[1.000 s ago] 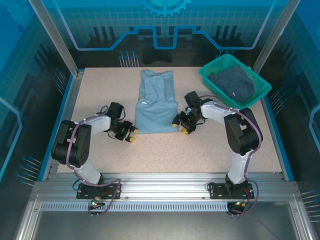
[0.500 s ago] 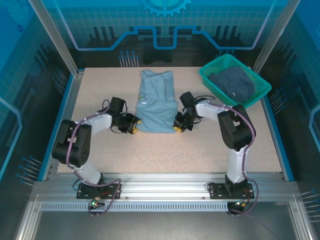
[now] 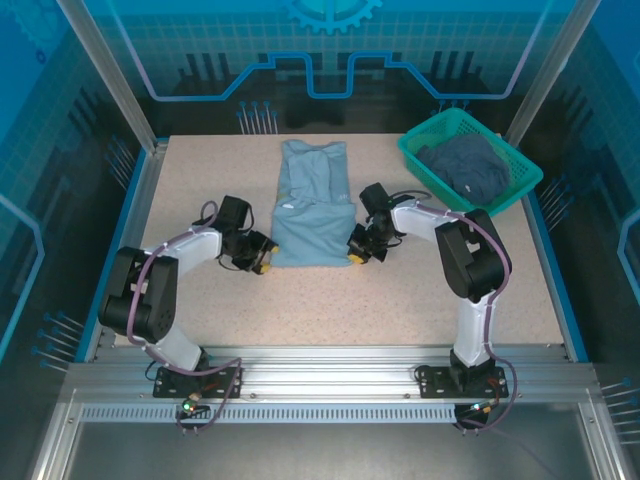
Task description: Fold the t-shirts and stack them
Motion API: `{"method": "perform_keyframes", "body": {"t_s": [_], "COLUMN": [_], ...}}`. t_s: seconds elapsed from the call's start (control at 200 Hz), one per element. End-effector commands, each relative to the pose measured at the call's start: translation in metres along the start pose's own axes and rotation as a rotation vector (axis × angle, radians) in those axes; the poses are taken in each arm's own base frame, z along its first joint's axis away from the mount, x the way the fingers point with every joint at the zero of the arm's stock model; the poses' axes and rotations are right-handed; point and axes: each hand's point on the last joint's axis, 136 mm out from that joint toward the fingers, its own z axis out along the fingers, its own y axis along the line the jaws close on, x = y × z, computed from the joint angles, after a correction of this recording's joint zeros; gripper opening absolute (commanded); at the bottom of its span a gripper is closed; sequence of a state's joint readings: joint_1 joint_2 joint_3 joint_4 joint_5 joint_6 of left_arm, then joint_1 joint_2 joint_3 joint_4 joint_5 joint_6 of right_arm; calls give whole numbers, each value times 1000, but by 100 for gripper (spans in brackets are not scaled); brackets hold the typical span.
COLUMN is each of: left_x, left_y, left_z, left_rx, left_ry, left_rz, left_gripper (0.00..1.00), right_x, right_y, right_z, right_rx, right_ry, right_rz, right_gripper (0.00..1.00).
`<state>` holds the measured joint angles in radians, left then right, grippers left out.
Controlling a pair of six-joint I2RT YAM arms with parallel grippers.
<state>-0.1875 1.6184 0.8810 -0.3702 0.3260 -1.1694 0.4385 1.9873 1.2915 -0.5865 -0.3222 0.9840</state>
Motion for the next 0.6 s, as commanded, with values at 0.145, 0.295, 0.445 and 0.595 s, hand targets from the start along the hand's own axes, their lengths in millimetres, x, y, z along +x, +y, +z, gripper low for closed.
{"method": "perform_keyframes", "body": {"t_s": [0.145,0.295,0.445,0.595], "left_x": [3,-9,-18,-17], "left_y": [13,3,-18,-26], "left_z": [8,13,25,24], "left_rx": [-104,-124,-73,-56], "left_ry": [0,-31,-40,-64], "left_rz": [5,44,69,82], "left_gripper": [45,44,32,0], "right_x": [5,6,7,6], "right_y": [-5,-7,-7,-3], "right_z": [-2,-1,0,-4], "right_rx": [33,36,35,28], "right_ry": [24,29,33,22], "right_rz": [12,12,7,-13], "right_gripper": [0,0,0,0]}}
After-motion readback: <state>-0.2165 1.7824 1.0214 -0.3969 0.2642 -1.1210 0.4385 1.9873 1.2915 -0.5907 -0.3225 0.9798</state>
